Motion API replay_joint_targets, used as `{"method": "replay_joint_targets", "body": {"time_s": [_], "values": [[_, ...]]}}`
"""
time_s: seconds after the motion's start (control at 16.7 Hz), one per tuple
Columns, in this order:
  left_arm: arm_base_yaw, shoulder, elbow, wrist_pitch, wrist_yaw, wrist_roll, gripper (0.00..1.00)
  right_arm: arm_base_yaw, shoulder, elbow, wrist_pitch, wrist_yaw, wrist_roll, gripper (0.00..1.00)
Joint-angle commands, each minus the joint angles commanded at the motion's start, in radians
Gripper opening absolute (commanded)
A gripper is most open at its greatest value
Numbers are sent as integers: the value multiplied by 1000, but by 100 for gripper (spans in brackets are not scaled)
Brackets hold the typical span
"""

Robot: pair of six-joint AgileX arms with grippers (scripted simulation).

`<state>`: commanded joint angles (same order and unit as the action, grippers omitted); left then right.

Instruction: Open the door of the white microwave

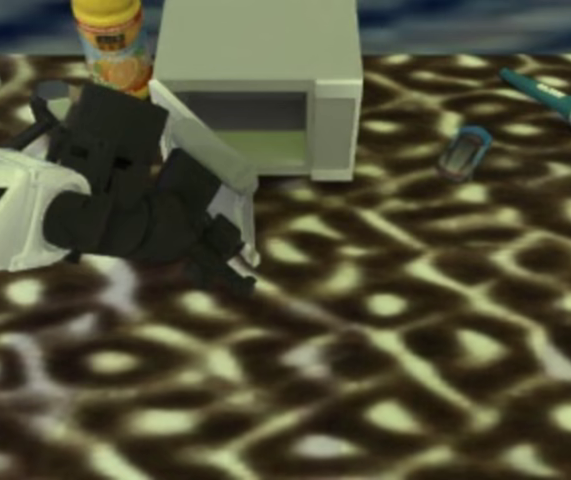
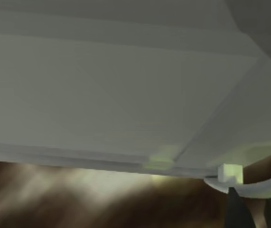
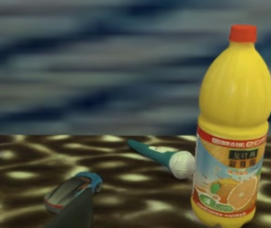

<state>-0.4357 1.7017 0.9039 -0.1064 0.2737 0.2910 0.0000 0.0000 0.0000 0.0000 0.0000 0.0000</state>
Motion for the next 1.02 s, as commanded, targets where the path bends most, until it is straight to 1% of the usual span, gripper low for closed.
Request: {"method": "replay_joint_targets", "body": {"time_s": [0.18, 0.48, 1.02], "values": [[-5, 0, -4, -2, 9, -2, 0, 0, 0, 0, 0, 0, 0, 100], [23, -8, -6, -16, 37, 49, 0, 0, 0, 0, 0, 0, 0, 100], [24, -8, -6, -17, 39, 53, 0, 0, 0, 0, 0, 0, 0, 100]]}}
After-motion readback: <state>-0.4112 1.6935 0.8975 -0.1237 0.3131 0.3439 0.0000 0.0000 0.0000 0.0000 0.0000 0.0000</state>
